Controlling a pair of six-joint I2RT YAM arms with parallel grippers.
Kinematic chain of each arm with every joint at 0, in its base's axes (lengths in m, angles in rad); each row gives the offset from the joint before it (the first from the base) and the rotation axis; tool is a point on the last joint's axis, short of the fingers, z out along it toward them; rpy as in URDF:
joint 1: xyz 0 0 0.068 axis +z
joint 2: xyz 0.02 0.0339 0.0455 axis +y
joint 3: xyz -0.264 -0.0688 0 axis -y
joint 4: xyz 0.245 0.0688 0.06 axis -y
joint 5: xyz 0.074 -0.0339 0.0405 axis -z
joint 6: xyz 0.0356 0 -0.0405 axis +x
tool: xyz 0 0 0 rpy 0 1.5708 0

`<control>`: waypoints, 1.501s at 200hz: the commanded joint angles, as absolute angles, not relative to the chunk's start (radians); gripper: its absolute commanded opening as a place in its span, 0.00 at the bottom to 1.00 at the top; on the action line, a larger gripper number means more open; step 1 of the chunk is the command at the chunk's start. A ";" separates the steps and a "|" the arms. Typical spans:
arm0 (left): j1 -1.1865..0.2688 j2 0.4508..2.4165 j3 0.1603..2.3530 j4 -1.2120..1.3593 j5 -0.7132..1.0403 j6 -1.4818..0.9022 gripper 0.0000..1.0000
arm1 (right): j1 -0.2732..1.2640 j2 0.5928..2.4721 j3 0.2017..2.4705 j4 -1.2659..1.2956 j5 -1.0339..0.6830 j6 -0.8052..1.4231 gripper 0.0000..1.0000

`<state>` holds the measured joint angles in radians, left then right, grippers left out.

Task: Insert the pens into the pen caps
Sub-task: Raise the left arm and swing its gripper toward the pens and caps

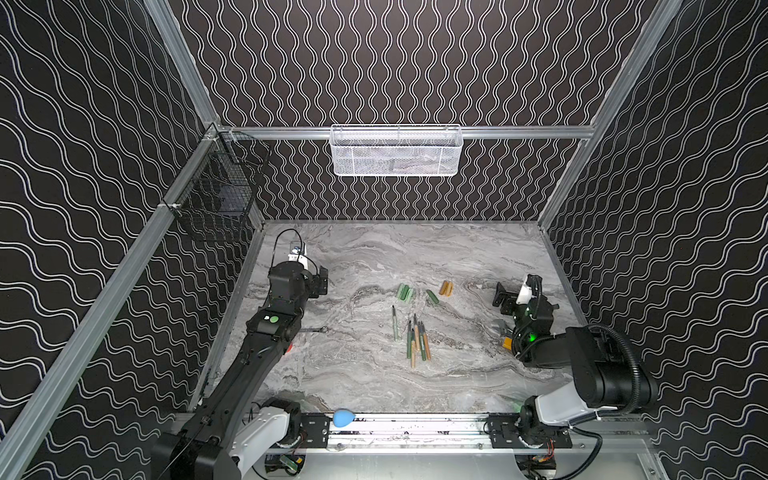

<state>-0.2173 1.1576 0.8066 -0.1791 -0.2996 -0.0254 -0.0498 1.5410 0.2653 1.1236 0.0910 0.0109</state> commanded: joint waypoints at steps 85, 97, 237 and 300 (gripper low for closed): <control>-0.229 1.090 0.803 -0.340 -0.235 -0.049 0.99 | -0.049 1.540 0.265 1.174 0.087 0.011 0.99; -0.228 1.083 0.793 -0.323 -0.231 -0.051 0.99 | -0.049 1.541 0.264 1.174 0.086 0.011 0.99; -0.233 1.051 0.825 -0.489 -0.225 -0.106 0.99 | -0.049 1.544 0.263 1.184 0.087 0.010 1.00; -0.234 1.107 0.825 -0.455 -0.283 -0.135 0.99 | -0.049 1.540 0.264 1.175 0.086 0.011 1.00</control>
<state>-0.2340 1.0683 0.8097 -0.4904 -0.2893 -0.1135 -0.0498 1.5417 0.2642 1.1263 0.0910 0.0109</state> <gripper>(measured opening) 0.989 0.995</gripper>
